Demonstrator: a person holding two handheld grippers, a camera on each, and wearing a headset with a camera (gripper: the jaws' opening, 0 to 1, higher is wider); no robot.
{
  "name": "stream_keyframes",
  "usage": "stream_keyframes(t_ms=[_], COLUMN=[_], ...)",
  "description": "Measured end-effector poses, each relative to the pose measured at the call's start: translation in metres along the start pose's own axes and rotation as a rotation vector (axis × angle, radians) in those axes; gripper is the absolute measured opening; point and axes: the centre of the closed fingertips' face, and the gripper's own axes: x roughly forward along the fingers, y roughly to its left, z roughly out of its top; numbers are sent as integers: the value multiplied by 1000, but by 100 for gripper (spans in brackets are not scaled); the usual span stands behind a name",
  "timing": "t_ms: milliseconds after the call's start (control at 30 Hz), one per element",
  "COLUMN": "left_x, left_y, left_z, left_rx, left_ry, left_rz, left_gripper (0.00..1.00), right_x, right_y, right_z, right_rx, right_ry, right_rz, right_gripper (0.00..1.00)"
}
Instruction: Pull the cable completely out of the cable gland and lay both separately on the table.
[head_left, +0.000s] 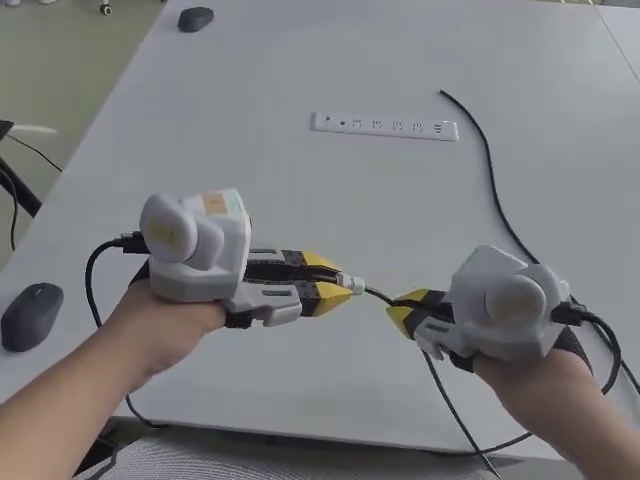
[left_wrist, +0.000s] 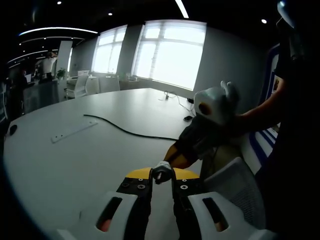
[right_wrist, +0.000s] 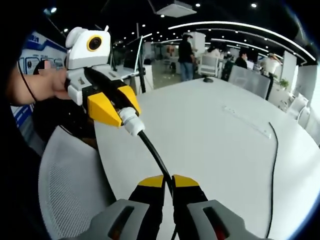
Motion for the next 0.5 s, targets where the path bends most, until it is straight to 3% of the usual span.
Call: stream_keyframes(t_ms=[133, 500], left_x=[1, 1], left_y=[0, 0], left_z=[-1, 1], left_rx=[-3, -14], left_ry=[2, -5], left_rz=[2, 8], left_gripper=[15, 15], right_x=[-1, -9], right_y=[-5, -16], right_z=[-12, -33], right_rx=[114, 235], right_ry=[9, 12], right_rz=[8, -11], right_gripper=[0, 0])
